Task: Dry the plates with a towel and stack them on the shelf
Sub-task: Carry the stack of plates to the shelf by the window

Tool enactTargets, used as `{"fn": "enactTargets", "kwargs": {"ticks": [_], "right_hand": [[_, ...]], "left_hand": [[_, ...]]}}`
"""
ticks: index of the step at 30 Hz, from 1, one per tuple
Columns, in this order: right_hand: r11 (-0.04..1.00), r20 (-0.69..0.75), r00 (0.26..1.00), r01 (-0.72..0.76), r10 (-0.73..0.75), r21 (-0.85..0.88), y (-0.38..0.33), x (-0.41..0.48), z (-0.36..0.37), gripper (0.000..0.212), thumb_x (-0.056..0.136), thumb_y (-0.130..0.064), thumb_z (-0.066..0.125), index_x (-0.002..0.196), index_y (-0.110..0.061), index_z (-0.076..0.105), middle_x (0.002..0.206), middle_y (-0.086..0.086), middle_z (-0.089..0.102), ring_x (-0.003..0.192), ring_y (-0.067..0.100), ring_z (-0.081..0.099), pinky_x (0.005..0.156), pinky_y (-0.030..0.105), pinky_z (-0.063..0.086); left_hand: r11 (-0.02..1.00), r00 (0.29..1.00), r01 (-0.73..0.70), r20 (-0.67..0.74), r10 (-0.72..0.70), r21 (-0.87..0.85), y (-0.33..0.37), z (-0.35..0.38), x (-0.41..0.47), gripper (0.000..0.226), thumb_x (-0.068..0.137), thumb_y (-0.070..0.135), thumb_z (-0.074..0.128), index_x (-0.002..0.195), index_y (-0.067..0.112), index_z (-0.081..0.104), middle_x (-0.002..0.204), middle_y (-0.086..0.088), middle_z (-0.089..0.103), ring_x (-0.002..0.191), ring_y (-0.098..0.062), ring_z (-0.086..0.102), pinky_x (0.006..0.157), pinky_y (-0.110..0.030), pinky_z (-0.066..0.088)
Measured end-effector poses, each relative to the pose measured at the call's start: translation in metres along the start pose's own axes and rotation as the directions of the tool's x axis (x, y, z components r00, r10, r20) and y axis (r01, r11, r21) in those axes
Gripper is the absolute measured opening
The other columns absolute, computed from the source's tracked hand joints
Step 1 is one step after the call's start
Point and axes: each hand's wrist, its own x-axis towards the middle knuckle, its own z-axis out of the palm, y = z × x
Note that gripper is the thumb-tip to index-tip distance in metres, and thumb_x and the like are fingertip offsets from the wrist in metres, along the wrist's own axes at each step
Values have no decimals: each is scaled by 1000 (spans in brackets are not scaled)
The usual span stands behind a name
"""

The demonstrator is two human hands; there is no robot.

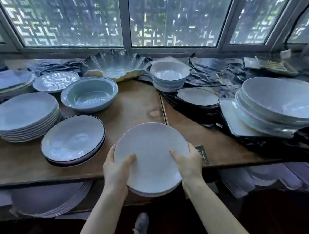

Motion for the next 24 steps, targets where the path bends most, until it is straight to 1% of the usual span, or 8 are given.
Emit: {"fn": "enactTargets", "kwargs": {"ticks": [4,7,9,12,15,17,21,24], "right_hand": [[998,-8,998,-61,61,7,15,71,43,31,82,-10,70,111,-20,65,100,-3,70,95,19,66,79,40,57],[990,-5,991,-137,137,27,28,115,71,37,84,-9,70,117,-24,65,101,-8,71,94,13,67,68,27,55],[985,-23,985,-168,169,29,37,144,86,39,84,-8,70,119,-24,65,103,-8,71,94,12,68,65,22,54],[977,-44,977,-212,211,-18,51,181,104,44,83,-11,71,125,-25,63,110,-7,69,100,15,66,73,31,57],[966,-52,967,-253,251,-42,65,208,114,46,83,-12,72,126,-26,62,113,-7,69,104,18,64,83,41,57],[962,-57,962,-269,266,-48,72,221,119,46,83,-14,72,125,-30,61,112,-10,69,104,16,65,83,41,58],[957,-56,956,-290,288,-26,83,235,121,42,84,-15,73,120,-32,64,109,-9,71,102,15,67,81,41,58],[957,-63,956,-288,286,-27,87,238,122,43,82,-19,73,121,-36,63,109,-12,71,102,13,67,79,38,58]], "left_hand": [[994,996,90,5,-91,63,-7,24,82,66,66,16,75,128,30,62,119,1,69,108,-26,66,93,-48,56],[979,989,149,-6,-150,138,-16,37,138,76,61,26,71,135,32,58,125,3,64,113,-25,62,97,-53,53],[975,987,159,-2,-161,155,-26,45,170,74,62,26,72,134,32,58,125,3,65,113,-24,63,94,-49,54],[970,981,190,8,-193,155,-47,55,210,60,77,12,77,127,39,58,116,16,67,105,-10,65,77,-32,55],[963,975,219,13,-223,155,-64,63,240,58,85,2,71,124,43,57,111,26,66,98,6,65,70,-16,52],[963,976,212,15,-217,169,-69,68,252,58,85,2,71,125,42,56,114,26,65,95,11,63,67,-9,51],[961,981,186,11,-192,203,-71,78,266,56,74,18,72,118,49,57,113,32,65,101,11,62,72,-8,50],[956,981,184,18,-193,230,-72,81,273,56,71,24,70,114,57,55,115,32,63,108,5,61,80,-19,50]]}}
